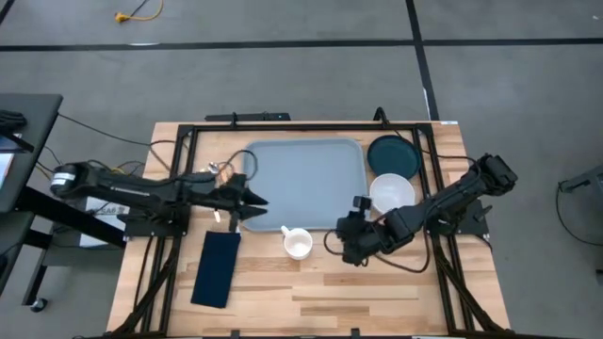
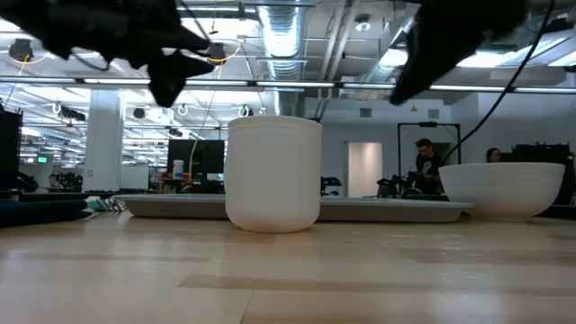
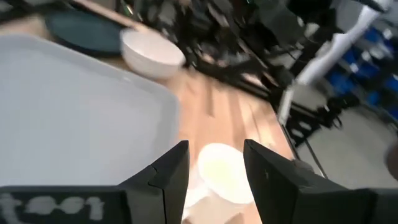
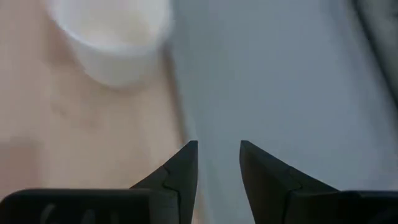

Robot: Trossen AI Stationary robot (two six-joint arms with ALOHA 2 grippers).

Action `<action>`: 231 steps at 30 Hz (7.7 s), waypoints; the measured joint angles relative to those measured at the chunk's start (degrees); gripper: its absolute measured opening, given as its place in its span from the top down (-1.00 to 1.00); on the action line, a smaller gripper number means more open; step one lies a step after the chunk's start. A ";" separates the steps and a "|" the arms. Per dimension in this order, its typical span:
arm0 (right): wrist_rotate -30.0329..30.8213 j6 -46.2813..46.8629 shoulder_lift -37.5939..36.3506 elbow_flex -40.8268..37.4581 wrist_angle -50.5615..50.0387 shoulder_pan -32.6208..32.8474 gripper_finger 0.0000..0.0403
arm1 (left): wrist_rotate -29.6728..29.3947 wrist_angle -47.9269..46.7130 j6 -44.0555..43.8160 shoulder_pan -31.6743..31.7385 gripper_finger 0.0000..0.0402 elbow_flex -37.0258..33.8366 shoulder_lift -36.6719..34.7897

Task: Set up tray
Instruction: Put the white cup on the top left corner of the gray tray

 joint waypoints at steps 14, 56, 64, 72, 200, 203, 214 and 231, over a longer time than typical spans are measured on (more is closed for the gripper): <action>18.34 7.73 -2.74 -1.27 -21.39 11.79 0.44 | 19.00 -18.20 9.42 -0.02 0.30 22.34 20.64; 3.10 -21.84 -43.85 -48.50 64.18 10.23 0.44 | -1.19 -47.95 21.30 0.29 0.30 47.00 27.54; 3.12 -19.90 -38.12 -48.50 64.23 9.86 0.44 | 4.90 -64.96 24.81 -0.04 0.30 61.05 39.90; 3.18 -20.63 -39.35 -48.48 63.53 10.44 0.44 | 3.20 -71.79 25.09 -2.28 0.30 69.63 49.14; 3.16 -22.64 -39.45 -48.41 63.44 11.00 0.44 | -13.94 -91.26 37.53 24.00 1.00 75.66 44.24; 3.16 -22.66 -39.45 -48.41 63.40 11.00 0.44 | -13.05 -85.60 41.33 29.17 1.00 70.13 41.88; 3.16 -24.28 -39.47 -48.41 63.57 9.71 0.44 | -6.66 -81.10 58.10 35.98 1.00 61.80 41.03; 2.96 -25.11 -39.41 -48.41 63.90 3.76 0.44 | -2.74 -75.46 61.66 44.58 1.00 61.67 44.50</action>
